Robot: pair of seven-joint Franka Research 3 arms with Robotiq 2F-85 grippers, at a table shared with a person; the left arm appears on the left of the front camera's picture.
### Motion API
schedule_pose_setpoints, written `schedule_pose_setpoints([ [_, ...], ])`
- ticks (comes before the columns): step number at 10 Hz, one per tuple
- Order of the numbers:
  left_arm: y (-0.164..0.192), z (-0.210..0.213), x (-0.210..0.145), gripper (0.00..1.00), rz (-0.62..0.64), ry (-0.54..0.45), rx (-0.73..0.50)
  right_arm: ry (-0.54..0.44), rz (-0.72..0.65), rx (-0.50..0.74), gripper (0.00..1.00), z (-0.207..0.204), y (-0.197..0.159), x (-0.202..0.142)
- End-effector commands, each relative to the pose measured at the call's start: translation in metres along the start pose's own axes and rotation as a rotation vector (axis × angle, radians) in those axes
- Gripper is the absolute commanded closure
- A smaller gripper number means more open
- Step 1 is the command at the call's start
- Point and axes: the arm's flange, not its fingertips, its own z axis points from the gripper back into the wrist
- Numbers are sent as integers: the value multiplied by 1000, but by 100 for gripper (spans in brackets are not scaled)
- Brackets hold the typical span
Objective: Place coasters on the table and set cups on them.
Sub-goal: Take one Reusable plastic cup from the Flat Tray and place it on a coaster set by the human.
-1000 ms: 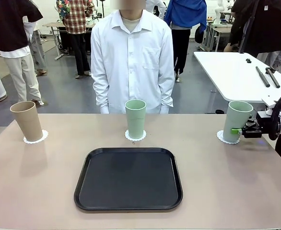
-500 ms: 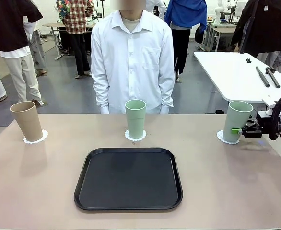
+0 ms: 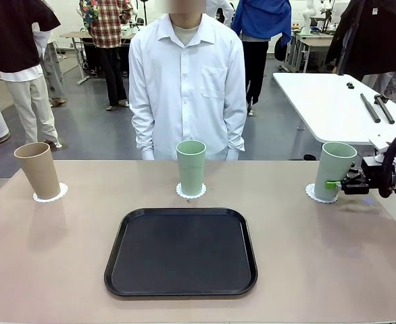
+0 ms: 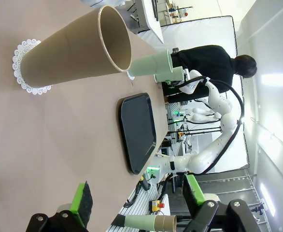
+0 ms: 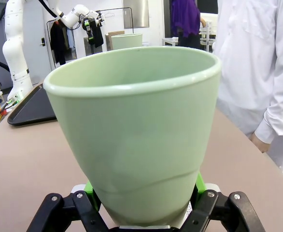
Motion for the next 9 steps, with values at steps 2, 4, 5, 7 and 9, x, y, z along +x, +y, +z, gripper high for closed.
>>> schedule_pose_setpoints([
  [2, -2, 1, 0, 0, 3, -8, 1, -5, -2, -1, 17, -3, -3, -2],
  [4, -2, 1, 0, 0, 3, -8, 1, -4, -8, -8, 17, -4, -5, -3],
  [5, -2, 1, 0, 0, 3, -8, 1, 1, -11, -9, 17, -4, -5, -4],
  [7, -2, 1, 0, 0, 3, -8, 1, 1, -21, 2, 17, -5, -5, -5],
  [9, -2, 1, 0, 0, 3, -8, 1, 7, -18, 8, 0, -5, -4, -4],
])
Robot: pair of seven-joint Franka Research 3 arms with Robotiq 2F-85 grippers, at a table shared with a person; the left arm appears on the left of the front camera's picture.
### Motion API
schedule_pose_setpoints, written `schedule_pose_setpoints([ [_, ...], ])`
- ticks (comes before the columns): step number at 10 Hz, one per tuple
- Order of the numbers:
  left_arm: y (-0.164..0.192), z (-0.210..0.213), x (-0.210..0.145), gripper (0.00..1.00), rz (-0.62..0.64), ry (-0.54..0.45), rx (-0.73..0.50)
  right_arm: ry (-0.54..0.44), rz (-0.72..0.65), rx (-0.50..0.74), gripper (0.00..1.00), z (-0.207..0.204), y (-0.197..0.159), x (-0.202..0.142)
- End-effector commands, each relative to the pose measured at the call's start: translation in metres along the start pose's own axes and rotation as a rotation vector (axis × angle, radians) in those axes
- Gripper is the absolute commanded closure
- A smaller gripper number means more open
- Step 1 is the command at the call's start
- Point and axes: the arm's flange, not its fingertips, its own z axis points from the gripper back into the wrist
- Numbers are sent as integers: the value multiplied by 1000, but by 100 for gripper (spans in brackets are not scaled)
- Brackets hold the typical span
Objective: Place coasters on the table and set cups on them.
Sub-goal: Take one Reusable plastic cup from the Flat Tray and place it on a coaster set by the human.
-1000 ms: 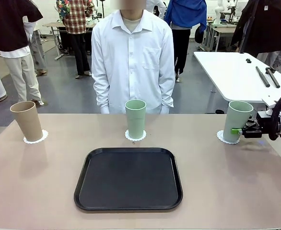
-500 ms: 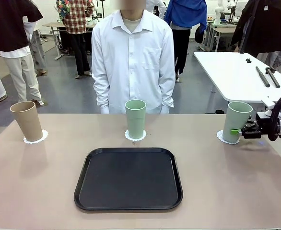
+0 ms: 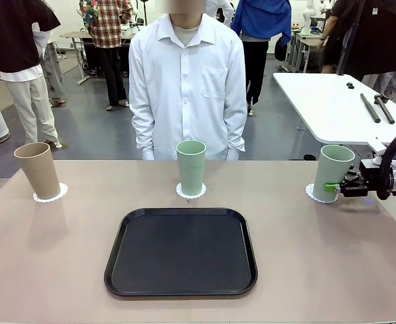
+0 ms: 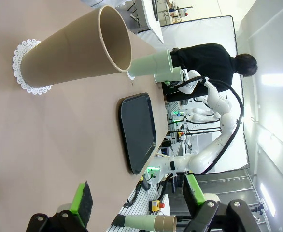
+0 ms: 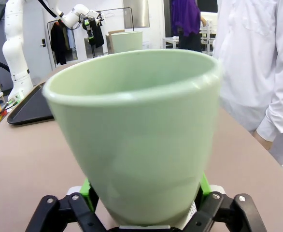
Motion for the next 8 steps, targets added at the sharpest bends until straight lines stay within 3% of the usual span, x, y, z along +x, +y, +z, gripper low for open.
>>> schedule_pose_setpoints([
  [1, -2, 1, 0, 0, 3, -8, 1, 6, -6, 4, 0, -1, -4, 5],
  [8, -2, 1, 0, 0, 3, -8, 1, 134, -8, 63, 0, 5, -1, 18],
])
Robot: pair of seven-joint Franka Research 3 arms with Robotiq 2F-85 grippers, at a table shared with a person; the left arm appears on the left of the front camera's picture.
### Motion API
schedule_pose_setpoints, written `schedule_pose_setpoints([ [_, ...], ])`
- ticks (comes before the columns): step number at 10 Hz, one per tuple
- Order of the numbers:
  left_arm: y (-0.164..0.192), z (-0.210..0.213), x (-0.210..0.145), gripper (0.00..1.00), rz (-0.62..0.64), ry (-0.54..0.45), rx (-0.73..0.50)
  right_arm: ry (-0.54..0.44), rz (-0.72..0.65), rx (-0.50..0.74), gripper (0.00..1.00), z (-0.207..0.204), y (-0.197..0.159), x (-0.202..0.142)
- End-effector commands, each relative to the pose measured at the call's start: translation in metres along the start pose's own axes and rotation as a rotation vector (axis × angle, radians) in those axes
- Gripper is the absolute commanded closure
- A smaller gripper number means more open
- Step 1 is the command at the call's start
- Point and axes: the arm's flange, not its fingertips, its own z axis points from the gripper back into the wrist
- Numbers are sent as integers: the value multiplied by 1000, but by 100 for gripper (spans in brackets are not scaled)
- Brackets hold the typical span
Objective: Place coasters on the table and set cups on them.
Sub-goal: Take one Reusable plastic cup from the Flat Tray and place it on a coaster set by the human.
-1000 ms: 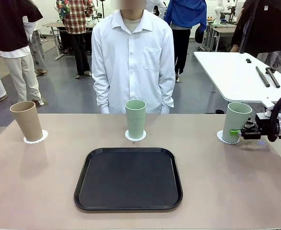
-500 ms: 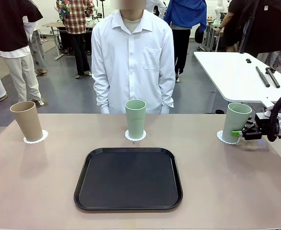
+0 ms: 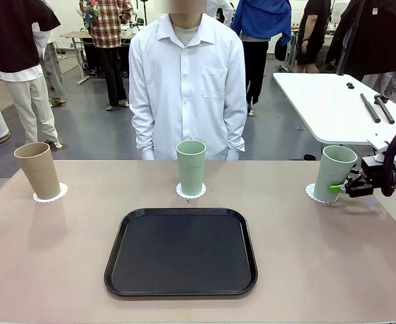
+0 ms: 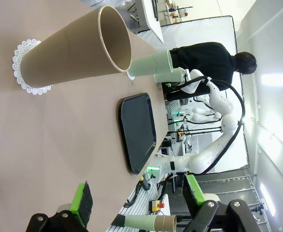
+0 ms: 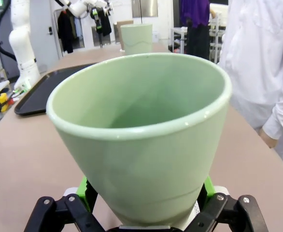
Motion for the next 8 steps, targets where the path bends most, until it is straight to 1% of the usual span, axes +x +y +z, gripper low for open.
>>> schedule_pose_setpoints([
  [1, -2, 1, 0, 0, 3, -8, 1, 66, -21, 14, 0, 1, -4, 4],
  [3, -2, 1, 0, 0, 3, -8, 1, 78, -26, -22, 0, 2, -9, 5],
  [8, -2, 1, 0, 0, 3, -8, 1, 97, -51, -52, 0, 4, -15, 2],
])
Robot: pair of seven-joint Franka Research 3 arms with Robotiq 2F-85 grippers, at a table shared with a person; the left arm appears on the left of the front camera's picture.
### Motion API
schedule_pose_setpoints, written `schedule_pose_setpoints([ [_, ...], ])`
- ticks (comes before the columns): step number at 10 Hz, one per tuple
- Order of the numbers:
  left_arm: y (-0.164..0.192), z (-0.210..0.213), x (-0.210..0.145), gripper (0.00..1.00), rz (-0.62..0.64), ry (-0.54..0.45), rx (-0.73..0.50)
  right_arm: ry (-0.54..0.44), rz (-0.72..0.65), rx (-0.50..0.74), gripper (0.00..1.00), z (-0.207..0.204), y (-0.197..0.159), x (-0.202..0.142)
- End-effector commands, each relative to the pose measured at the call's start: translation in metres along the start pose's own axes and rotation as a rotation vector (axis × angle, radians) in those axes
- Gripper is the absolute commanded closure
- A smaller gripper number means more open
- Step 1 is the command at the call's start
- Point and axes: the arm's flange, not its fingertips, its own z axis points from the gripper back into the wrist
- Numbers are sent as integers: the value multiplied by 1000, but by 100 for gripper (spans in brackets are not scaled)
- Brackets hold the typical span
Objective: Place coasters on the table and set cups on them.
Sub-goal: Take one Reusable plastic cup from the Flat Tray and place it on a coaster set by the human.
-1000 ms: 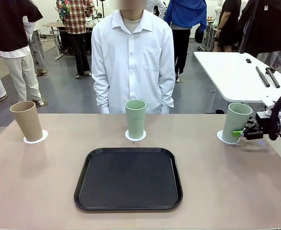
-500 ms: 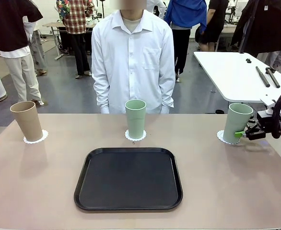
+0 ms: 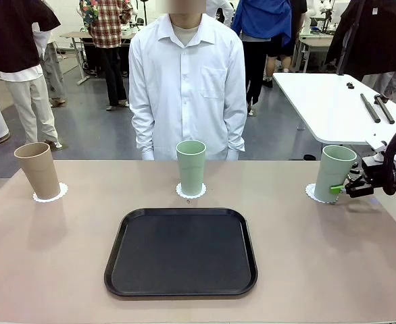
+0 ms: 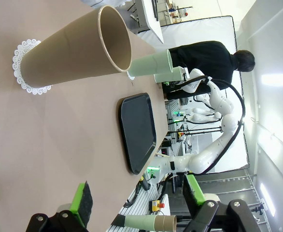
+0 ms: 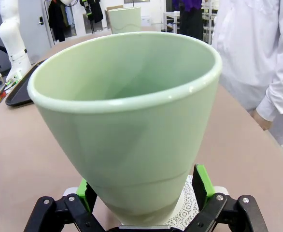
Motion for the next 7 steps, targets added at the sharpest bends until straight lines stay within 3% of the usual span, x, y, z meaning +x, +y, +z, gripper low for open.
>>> schedule_pose_setpoints([
  [1, -2, 1, 0, 0, 3, -8, 1, 32, -29, -15, 0, 0, -7, 6],
  [7, -2, 1, 0, 0, 3, -8, 1, 113, -40, -49, 0, 12, -9, 8],
])
